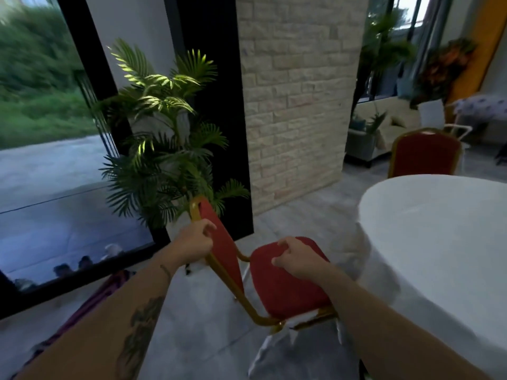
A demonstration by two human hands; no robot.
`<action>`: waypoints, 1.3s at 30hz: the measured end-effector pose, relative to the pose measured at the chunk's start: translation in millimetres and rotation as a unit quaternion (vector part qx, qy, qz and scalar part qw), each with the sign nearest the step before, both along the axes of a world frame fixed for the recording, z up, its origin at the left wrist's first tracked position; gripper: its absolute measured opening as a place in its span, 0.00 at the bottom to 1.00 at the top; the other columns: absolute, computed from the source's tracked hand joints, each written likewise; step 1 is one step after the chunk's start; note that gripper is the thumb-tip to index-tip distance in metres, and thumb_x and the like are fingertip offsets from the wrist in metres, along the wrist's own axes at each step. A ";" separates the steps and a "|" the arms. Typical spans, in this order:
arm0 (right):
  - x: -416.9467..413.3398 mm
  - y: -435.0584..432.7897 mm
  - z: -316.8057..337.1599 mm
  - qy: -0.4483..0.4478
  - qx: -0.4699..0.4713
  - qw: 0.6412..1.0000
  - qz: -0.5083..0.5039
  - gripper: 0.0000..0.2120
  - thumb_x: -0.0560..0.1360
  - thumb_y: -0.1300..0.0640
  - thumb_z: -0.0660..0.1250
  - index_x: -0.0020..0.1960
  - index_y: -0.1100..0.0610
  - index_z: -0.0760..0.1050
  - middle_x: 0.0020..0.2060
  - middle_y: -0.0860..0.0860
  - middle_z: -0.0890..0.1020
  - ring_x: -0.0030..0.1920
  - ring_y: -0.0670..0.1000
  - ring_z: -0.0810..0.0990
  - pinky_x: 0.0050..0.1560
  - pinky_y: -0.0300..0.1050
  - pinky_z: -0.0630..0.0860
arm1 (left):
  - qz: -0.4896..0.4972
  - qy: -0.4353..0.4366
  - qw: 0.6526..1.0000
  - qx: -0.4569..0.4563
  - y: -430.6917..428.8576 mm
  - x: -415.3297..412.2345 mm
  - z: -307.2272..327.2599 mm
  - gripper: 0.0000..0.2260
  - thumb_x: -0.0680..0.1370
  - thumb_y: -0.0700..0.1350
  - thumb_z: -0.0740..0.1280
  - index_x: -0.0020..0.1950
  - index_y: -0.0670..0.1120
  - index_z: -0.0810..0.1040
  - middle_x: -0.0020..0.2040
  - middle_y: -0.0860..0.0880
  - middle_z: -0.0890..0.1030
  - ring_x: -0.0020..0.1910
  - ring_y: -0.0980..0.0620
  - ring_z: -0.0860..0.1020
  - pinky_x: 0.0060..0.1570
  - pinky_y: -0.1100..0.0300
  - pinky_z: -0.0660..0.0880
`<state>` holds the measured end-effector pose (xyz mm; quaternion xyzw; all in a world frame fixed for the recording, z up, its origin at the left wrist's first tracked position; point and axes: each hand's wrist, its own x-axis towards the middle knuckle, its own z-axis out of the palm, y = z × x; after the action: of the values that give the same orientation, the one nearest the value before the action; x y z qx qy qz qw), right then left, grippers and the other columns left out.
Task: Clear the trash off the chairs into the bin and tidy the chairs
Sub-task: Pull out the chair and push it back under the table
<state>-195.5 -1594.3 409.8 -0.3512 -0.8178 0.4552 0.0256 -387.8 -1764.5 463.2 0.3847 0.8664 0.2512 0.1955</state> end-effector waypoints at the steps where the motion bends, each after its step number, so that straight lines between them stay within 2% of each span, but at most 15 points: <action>1: -8.1 -9.3 2.8 -0.003 -0.002 1.000 0.010 0.28 0.76 0.52 0.69 0.73 0.54 0.65 0.57 0.54 0.78 0.48 0.48 0.79 0.39 0.39 0.74 | -0.007 0.016 1.000 -0.003 -6.1 -6.5 1.8 0.19 0.80 0.36 0.58 0.70 0.45 0.70 0.62 0.42 0.74 0.56 0.42 0.76 0.40 0.58 0.72; 3: -28.7 -24.6 6.4 -0.009 -0.005 0.999 0.031 0.31 0.76 0.53 0.69 0.75 0.55 0.63 0.57 0.52 0.77 0.49 0.48 0.78 0.39 0.38 0.73 | -0.027 0.047 0.998 -0.008 -16.1 -22.1 3.8 0.20 0.79 0.37 0.61 0.72 0.44 0.69 0.66 0.42 0.72 0.58 0.45 0.74 0.44 0.61 0.72; 6: -57.2 -34.6 7.6 -0.027 -0.001 0.997 0.066 0.35 0.75 0.53 0.69 0.78 0.55 0.60 0.60 0.53 0.74 0.56 0.51 0.75 0.48 0.42 0.72 | -0.049 0.074 0.995 -0.033 -22.8 -42.0 2.7 0.26 0.76 0.45 0.65 0.74 0.46 0.66 0.71 0.43 0.66 0.68 0.44 0.68 0.63 0.54 0.69; 9: -85.7 -33.5 8.9 -0.034 0.005 0.995 0.092 0.31 0.74 0.55 0.69 0.75 0.55 0.63 0.53 0.48 0.76 0.52 0.49 0.76 0.48 0.43 0.73 | -0.066 0.078 0.993 -0.060 -21.7 -61.4 1.6 0.35 0.70 0.51 0.65 0.76 0.47 0.62 0.72 0.44 0.63 0.68 0.44 0.67 0.58 0.54 0.69; 11: -111.7 -26.2 10.1 -0.040 0.015 0.993 0.106 0.28 0.75 0.55 0.69 0.73 0.55 0.64 0.47 0.47 0.76 0.47 0.47 0.76 0.45 0.41 0.73 | -0.073 0.089 0.991 -0.066 -15.5 -77.9 0.1 0.38 0.68 0.53 0.65 0.77 0.48 0.60 0.72 0.44 0.63 0.61 0.46 0.69 0.50 0.57 0.66; 14: -149.3 -14.6 11.7 -0.054 0.033 0.990 0.129 0.31 0.76 0.53 0.69 0.76 0.55 0.61 0.48 0.46 0.74 0.48 0.47 0.75 0.46 0.41 0.71 | -0.081 0.124 0.986 -0.077 -2.0 -108.0 -5.9 0.44 0.63 0.57 0.61 0.79 0.49 0.55 0.73 0.45 0.60 0.56 0.48 0.69 0.47 0.58 0.66; 17: -186.2 -8.0 2.3 -0.077 0.037 0.985 0.149 0.34 0.74 0.50 0.70 0.75 0.54 0.62 0.62 0.52 0.76 0.59 0.53 0.77 0.55 0.44 0.74 | -0.089 0.136 0.982 -0.097 12.8 -139.5 -14.4 0.47 0.62 0.58 0.62 0.80 0.52 0.51 0.76 0.45 0.57 0.66 0.43 0.68 0.52 0.55 0.69; 21: -228.1 -4.2 -14.8 -0.110 0.059 0.976 0.176 0.28 0.68 0.48 0.69 0.65 0.54 0.70 0.58 0.54 0.78 0.57 0.56 0.79 0.58 0.52 0.79 | -0.097 0.152 0.975 -0.127 34.6 -176.9 -31.4 0.44 0.71 0.53 0.68 0.81 0.55 0.47 0.80 0.46 0.47 0.76 0.39 0.55 0.66 0.44 0.68; 23: -238.8 -7.4 -21.9 -0.130 0.060 0.973 0.182 0.26 0.72 0.51 0.69 0.67 0.57 0.69 0.59 0.56 0.78 0.57 0.57 0.79 0.58 0.53 0.79 | -0.113 0.172 0.968 -0.147 43.3 -189.2 -43.1 0.41 0.76 0.47 0.67 0.80 0.56 0.44 0.80 0.46 0.42 0.78 0.39 0.52 0.65 0.46 0.69; 25: -252.9 -8.6 -35.1 -0.164 0.048 0.968 0.182 0.29 0.74 0.49 0.69 0.71 0.57 0.67 0.63 0.57 0.75 0.60 0.58 0.77 0.61 0.55 0.78 | -0.129 0.203 0.956 -0.166 53.5 -209.0 -59.0 0.42 0.76 0.42 0.67 0.80 0.59 0.42 0.80 0.46 0.38 0.78 0.39 0.52 0.58 0.49 0.71; 28: -274.3 -13.7 -48.5 -0.190 0.034 0.966 0.174 0.37 0.74 0.40 0.69 0.75 0.57 0.62 0.70 0.57 0.71 0.66 0.59 0.73 0.65 0.57 0.74 | -0.153 0.245 0.943 -0.166 70.8 -243.9 -79.7 0.42 0.75 0.45 0.66 0.79 0.61 0.42 0.80 0.46 0.36 0.79 0.40 0.47 0.67 0.46 0.68; 30: -290.7 -22.4 -54.0 -0.194 0.033 0.969 0.151 0.43 0.74 0.37 0.67 0.79 0.59 0.55 0.73 0.59 0.68 0.70 0.60 0.70 0.67 0.54 0.72 | -0.161 0.207 0.951 -0.162 84.8 -268.2 -89.4 0.40 0.75 0.49 0.67 0.80 0.59 0.46 0.80 0.46 0.36 0.79 0.39 0.48 0.71 0.46 0.65; 32: -302.5 -32.9 -58.8 -0.186 0.056 0.973 0.126 0.48 0.74 0.36 0.67 0.80 0.59 0.48 0.74 0.61 0.67 0.70 0.63 0.70 0.65 0.56 0.71 | -0.174 0.153 0.961 -0.149 96.6 -287.9 -97.5 0.41 0.71 0.50 0.69 0.80 0.56 0.51 0.80 0.45 0.36 0.77 0.38 0.56 0.67 0.48 0.68; 35: -311.7 -32.6 -73.2 -0.163 0.098 0.980 0.065 0.38 0.75 0.43 0.68 0.75 0.61 0.57 0.66 0.64 0.72 0.64 0.66 0.74 0.59 0.58 0.74 | -0.216 0.117 0.962 -0.124 118.4 -308.8 -105.6 0.39 0.68 0.48 0.70 0.77 0.55 0.58 0.80 0.47 0.36 0.73 0.38 0.63 0.61 0.53 0.72; 39: -318.0 -26.2 -70.5 -0.140 0.136 0.981 0.018 0.23 0.75 0.51 0.67 0.64 0.63 0.67 0.60 0.62 0.76 0.58 0.64 0.77 0.49 0.53 0.71 | -0.218 0.096 0.967 -0.089 141.4 -323.8 -111.9 0.41 0.67 0.43 0.73 0.77 0.55 0.58 0.80 0.46 0.37 0.77 0.38 0.59 0.67 0.53 0.68</action>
<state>-513.5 -1620.5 339.3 -0.3900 -0.8736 0.2868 -0.0498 -711.6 -1623.1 351.3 0.5676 0.7952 0.0864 0.1951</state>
